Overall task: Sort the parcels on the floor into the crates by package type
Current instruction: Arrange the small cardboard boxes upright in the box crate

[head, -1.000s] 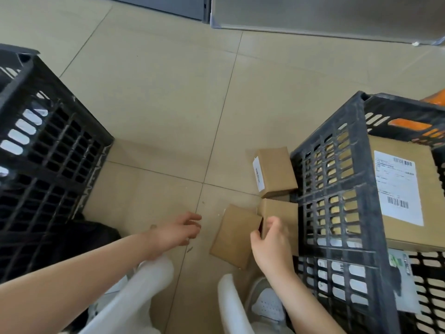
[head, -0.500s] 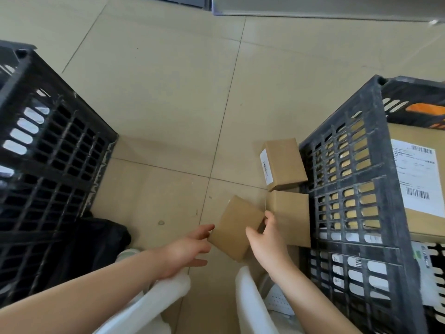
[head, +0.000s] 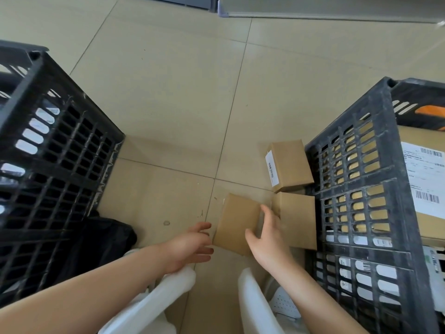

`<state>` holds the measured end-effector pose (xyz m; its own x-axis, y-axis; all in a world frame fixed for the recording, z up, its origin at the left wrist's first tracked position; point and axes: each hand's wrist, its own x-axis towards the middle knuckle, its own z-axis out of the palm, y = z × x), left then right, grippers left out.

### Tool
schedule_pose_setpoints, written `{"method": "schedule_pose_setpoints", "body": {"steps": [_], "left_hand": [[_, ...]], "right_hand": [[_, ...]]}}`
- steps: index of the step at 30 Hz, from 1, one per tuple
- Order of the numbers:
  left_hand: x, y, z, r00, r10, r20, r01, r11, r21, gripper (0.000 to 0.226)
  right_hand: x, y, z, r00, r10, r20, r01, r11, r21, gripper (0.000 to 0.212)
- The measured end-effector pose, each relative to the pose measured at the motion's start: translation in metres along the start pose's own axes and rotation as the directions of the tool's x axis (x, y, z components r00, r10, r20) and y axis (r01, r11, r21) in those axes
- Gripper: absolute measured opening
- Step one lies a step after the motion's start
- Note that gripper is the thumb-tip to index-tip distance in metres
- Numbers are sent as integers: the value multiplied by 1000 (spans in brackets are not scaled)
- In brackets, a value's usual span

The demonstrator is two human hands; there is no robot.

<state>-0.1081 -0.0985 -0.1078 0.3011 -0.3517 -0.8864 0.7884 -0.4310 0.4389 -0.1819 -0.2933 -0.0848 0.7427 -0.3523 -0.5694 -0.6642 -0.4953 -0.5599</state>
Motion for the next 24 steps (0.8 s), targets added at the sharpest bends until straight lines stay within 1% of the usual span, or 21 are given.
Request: {"method": "schedule_pose_setpoints", "body": {"steps": [2, 4, 5, 8, 12, 14, 16, 18, 20, 21, 22, 24], "left_hand": [[-1, 2, 0, 996, -78, 33, 81, 992, -95, 55], [-2, 3, 2, 987, -143, 76, 153, 977, -150, 47], [-3, 3, 3, 981, -167, 99, 181, 971, -158, 39], [-4, -1, 4, 972, -198, 125, 218, 962, -167, 37], [-6, 1, 0, 982, -186, 30, 188, 955, -230, 36], [-8, 6, -3, 987, -157, -30, 144, 956, -255, 35], [-10, 13, -3, 987, -71, -142, 36, 971, -237, 29], [-11, 20, -2, 957, 63, -284, -111, 981, -157, 21], [-12, 24, -1, 910, 186, -371, -241, 965, -106, 16], [-11, 25, -1, 893, 231, -386, -288, 953, -96, 16], [-11, 27, -2, 883, 265, -387, -324, 941, -96, 19], [-12, 29, -4, 885, 304, -352, -369, 920, -132, 33]], "right_hand": [[6, -2, -1, 995, -100, -26, 95, 985, -145, 78], [14, -3, -1, 990, -138, 16, 137, 961, -239, 77], [16, -4, 1, 991, -131, 37, 136, 959, -247, 75], [13, -5, 4, 995, -85, 44, 92, 975, -200, 68], [9, -2, 2, 999, -17, 41, 22, 991, -133, 61], [9, -4, -1, 998, -11, 55, 15, 998, -64, 54], [10, -5, -7, 999, -22, 44, 20, 999, 42, 45], [13, -6, -14, 999, -3, 33, -3, 982, 191, 30], [11, -9, -21, 996, 56, 74, -79, 928, 365, 16], [9, -11, -23, 992, 82, 95, -115, 897, 427, 18], [8, -12, -23, 989, 101, 106, -139, 877, 460, 26], [8, -11, -22, 989, 120, 89, -148, 872, 466, 50]]}}
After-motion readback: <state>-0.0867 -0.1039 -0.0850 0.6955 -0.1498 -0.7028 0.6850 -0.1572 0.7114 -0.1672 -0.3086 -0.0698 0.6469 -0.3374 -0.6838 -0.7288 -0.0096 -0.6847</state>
